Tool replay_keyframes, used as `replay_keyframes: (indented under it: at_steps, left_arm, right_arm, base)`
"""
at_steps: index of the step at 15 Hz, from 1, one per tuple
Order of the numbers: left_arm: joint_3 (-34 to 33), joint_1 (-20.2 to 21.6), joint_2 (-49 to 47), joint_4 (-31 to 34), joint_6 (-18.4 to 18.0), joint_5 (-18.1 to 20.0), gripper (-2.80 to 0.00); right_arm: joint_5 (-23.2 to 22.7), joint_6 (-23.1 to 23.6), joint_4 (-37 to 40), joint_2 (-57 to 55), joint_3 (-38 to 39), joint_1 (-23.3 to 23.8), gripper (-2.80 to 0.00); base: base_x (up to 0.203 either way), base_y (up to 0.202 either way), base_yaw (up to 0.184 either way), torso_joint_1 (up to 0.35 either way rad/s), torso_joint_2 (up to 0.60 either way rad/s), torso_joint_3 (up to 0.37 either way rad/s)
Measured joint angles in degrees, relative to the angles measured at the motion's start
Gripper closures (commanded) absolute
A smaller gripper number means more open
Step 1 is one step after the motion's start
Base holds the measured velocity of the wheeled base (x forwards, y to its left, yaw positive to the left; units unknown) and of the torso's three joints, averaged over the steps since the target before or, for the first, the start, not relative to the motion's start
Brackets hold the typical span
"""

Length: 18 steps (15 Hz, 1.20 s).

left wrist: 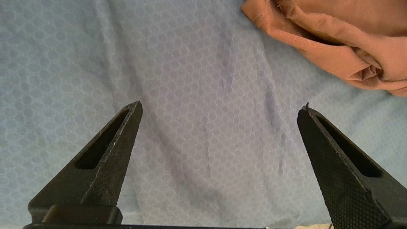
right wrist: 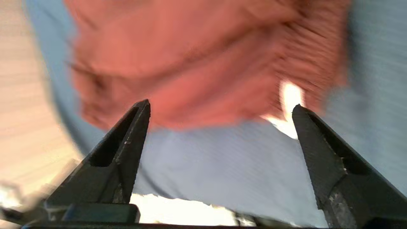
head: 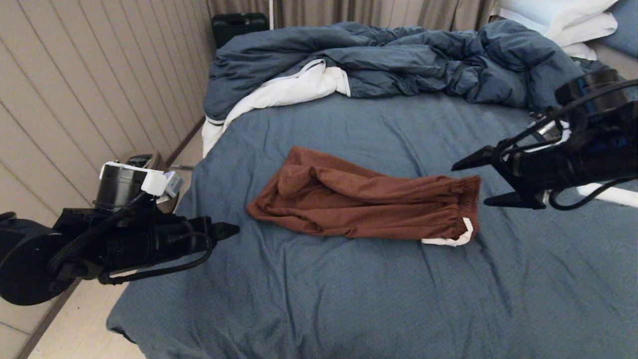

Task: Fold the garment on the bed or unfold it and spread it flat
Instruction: Fold the brown shorts

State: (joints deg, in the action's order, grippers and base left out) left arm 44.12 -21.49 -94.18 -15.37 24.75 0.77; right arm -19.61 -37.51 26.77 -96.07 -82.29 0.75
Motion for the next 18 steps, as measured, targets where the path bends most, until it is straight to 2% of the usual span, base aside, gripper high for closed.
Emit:
replay_keyframes:
  at_steps: [4, 8, 9, 13, 18]
  left_arm:
    - [-0.85, -0.13, 1.12, 0.00, -0.04, 0.14, -2.80]
    - [-1.49, -0.13, 1.44, 0.02, -0.05, 0.13, -2.80]
    - [-1.53, -0.11, 1.49, -0.02, 0.02, 0.05, 0.00]
    - [-1.36, 0.40, 2.30, -0.06, 0.48, -0.69, 0.00]
    - [-1.25, 2.01, 4.24, 0.00, 0.68, -0.22, 0.00]
  right_arm:
    - [0.26, 16.35, 8.36, 3.44, 3.94, 1.28, 0.00]
    - [4.26, 27.58, 12.11, 4.42, 5.32, 3.64, 0.00]
    - [4.49, 28.62, 11.94, 4.34, 5.68, 4.46, 0.00]
    - [4.51, 28.85, 11.49, 2.20, 5.67, 7.03, 0.00]
    - [4.51, 28.58, 10.72, 0.60, 5.05, 7.32, 0.00]
  base:
    - [0.000, 0.000, 0.000, 0.000, 0.00, 0.000]
    - [0.000, 0.000, 0.000, 0.000, 0.00, 0.000]
    - [0.000, 0.000, 0.000, 0.000, 0.00, 0.000]
    - [0.000, 0.000, 0.000, 0.000, 0.00, 0.000]
    - [0.000, 0.000, 0.000, 0.000, 0.00, 0.000]
